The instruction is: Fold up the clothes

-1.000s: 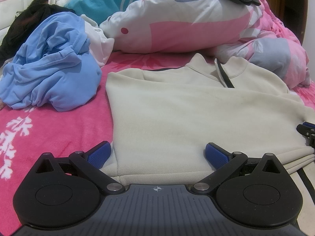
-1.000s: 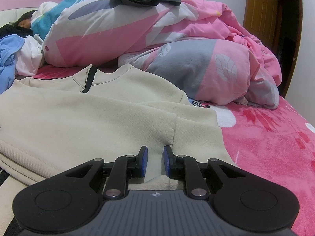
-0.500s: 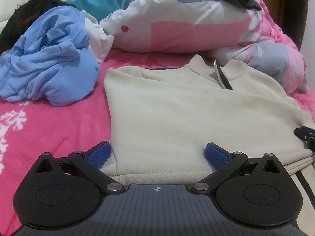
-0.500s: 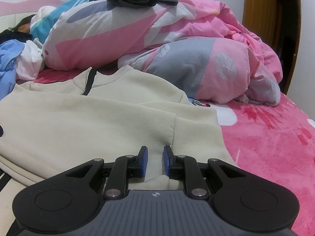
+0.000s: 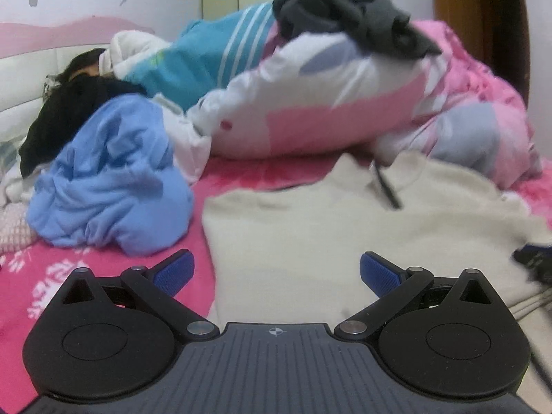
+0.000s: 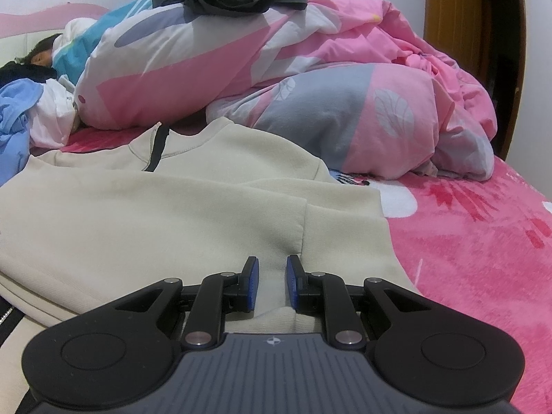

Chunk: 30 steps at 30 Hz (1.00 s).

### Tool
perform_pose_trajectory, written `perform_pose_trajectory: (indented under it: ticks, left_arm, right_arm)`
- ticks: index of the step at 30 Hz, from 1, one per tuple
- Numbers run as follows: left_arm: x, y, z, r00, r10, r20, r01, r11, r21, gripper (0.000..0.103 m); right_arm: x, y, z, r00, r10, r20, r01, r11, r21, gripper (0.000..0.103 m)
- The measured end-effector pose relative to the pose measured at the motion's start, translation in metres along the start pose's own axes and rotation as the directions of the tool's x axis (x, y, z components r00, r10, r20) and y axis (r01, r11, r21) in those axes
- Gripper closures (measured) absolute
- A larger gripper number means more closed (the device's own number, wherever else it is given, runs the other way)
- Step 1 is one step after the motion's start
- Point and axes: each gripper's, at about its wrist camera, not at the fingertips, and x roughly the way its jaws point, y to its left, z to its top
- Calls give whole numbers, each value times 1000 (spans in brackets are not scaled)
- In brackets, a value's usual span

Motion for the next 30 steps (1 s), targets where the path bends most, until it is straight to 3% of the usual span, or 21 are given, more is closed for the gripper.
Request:
perform_pose_trajectory:
  ticks: [7, 12, 16, 23, 30]
  left_arm:
    - [-45, -9, 53, 993, -120, 0, 119, 989, -84, 0]
    - [-87, -15, 102, 962, -272, -7, 268, 951, -155, 0]
    - [-129, -26, 139, 944, -328, 43, 331, 935, -131, 0]
    - [-199, -40, 192, 925, -368, 94, 376, 923, -85, 0]
    - [-265, -35, 220, 952, -267, 148, 279, 958, -68, 0]
  right_arm:
    - [-1, -2, 0, 1000, 10, 2, -10, 1000, 16, 84]
    - [-2, -3, 0, 1000, 18, 3, -18, 999, 27, 84]
    - [-2, -7, -1, 999, 34, 6, -34, 998, 49, 84]
    - [-2, -10, 0, 999, 47, 8, -47, 997, 66, 84]
    - [-3, -13, 0, 998, 62, 11, -62, 995, 84, 84]
